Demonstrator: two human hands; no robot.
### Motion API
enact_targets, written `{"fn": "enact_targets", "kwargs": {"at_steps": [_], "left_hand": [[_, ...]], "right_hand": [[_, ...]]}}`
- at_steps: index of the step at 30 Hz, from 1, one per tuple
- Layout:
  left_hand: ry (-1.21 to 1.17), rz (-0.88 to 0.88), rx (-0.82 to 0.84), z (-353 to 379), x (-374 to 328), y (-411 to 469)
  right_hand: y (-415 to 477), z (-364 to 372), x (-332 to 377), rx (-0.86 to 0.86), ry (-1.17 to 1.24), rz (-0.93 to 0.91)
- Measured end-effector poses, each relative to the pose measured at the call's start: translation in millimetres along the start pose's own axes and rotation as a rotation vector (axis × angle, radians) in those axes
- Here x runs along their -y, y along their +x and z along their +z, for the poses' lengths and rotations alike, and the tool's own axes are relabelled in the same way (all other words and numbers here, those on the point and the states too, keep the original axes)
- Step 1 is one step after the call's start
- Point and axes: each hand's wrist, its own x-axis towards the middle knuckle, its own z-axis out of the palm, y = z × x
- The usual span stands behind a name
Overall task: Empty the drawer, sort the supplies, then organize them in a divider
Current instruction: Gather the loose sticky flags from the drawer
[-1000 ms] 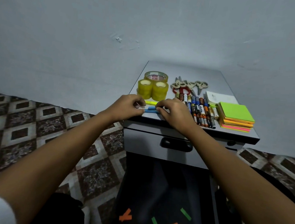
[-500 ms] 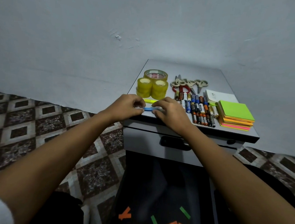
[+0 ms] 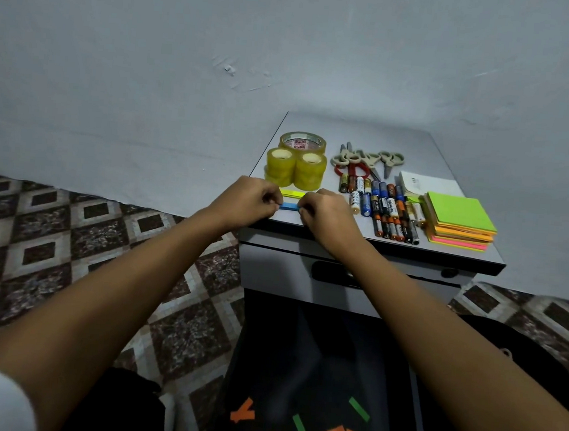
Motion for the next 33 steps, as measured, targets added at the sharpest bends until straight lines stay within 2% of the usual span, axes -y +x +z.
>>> {"fn": "enact_targets", "kwargs": {"at_steps": [11, 22, 28, 31, 33], "left_hand": [[0.014, -0.092, -0.057, 2.1, 2.9, 9.0], [-0.147, -0.151, -0.125, 3.2, 2.7, -1.2], [-0.187, -0.017, -0.196, 9.0, -17.7, -36.2], [-0.178, 0.09, -0.156, 22.3, -23.8, -61.5], [-0.198, 0.082, -0.094, 34.2, -27.5, -79.0]], "right_hand": [[15.0, 9.5, 4.2, -0.073, 0.078, 0.094], [4.3, 2.1, 6.6, -0.122, 0.129, 0.073], [-32.8, -6.8, 2.1, -0.169, 0.193, -0.038], [-65.0, -10.8, 0.5, -0.148, 0.211, -0.118], [-88.1, -8.1, -2.9, -0.104, 0.239, -0.15]]}}
